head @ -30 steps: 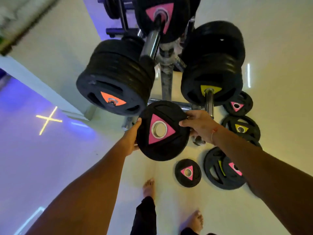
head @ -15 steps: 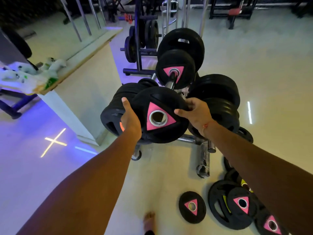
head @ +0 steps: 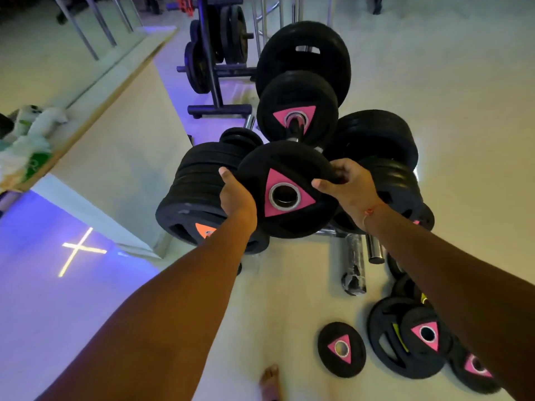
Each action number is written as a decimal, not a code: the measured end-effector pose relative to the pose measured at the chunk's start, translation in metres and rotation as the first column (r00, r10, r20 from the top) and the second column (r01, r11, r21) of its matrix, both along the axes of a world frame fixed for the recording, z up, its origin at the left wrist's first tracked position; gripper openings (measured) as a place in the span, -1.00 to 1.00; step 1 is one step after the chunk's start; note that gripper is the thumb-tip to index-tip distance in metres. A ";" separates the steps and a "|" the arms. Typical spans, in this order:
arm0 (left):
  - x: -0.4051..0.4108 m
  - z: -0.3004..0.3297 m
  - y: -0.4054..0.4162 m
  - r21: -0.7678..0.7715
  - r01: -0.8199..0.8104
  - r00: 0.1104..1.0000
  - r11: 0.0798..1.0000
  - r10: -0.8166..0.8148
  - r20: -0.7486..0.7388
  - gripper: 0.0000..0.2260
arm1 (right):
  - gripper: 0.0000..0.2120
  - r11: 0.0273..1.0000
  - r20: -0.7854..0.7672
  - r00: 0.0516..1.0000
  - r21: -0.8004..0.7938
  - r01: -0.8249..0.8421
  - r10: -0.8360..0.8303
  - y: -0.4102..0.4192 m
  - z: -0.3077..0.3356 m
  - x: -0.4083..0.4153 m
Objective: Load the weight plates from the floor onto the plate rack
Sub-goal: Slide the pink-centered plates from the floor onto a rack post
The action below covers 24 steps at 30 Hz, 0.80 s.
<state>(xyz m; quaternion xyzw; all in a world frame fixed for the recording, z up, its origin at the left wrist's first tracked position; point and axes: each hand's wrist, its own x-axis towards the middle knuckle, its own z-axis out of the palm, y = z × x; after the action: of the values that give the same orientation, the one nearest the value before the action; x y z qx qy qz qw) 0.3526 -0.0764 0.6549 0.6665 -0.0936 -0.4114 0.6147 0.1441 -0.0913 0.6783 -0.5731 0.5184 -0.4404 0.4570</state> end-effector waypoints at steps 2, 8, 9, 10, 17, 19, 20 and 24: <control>-0.003 -0.011 -0.007 -0.021 -0.037 0.999 0.999 0.037 -0.015 -0.31 | -0.68 0.999 -0.013 0.999 -0.025 -0.044 0.044 -0.004 -0.001 -0.002; -0.006 -0.016 -0.025 0.001 -0.119 0.992 0.993 0.119 -0.031 -0.23 | -0.64 0.988 -0.160 0.983 -0.108 -0.107 0.089 -0.010 0.000 -0.003; -0.006 -0.016 -0.028 -0.011 -0.124 0.991 0.992 0.124 -0.043 -0.24 | -0.65 0.987 -0.177 0.982 -0.129 -0.092 0.068 -0.013 -0.002 -0.001; -0.007 -0.016 -0.030 -0.033 -0.122 0.991 0.992 0.120 -0.056 -0.24 | -0.66 0.987 -0.184 0.982 -0.147 -0.071 0.043 -0.015 -0.003 0.000; 0.002 0.002 -0.074 -0.097 0.150 0.983 0.984 -0.139 0.116 -0.37 | -0.63 0.978 -0.255 0.952 -0.159 0.134 -0.172 -0.061 -0.010 0.013; 0.009 0.007 -0.096 -0.033 0.224 0.962 0.974 -0.216 0.166 -0.35 | -0.62 0.964 -0.263 0.930 -0.137 0.229 -0.258 -0.079 -0.011 0.017; 0.012 0.011 -0.109 0.019 0.249 0.950 0.968 -0.248 0.191 -0.34 | -0.61 0.949 -0.273 0.910 -0.136 0.284 -0.312 -0.089 -0.011 0.020; 0.021 0.021 -0.158 0.201 0.246 0.941 0.948 -0.283 0.185 -0.33 | -0.57 0.893 -0.317 0.836 -0.121 0.433 -0.448 -0.126 -0.006 0.028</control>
<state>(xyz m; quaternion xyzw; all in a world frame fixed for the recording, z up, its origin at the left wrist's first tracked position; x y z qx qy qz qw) 0.3740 -0.2348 0.6759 0.7390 -0.2112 -0.4238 0.4793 0.1721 -0.2176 0.6726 -0.5151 0.6965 -0.4406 0.2354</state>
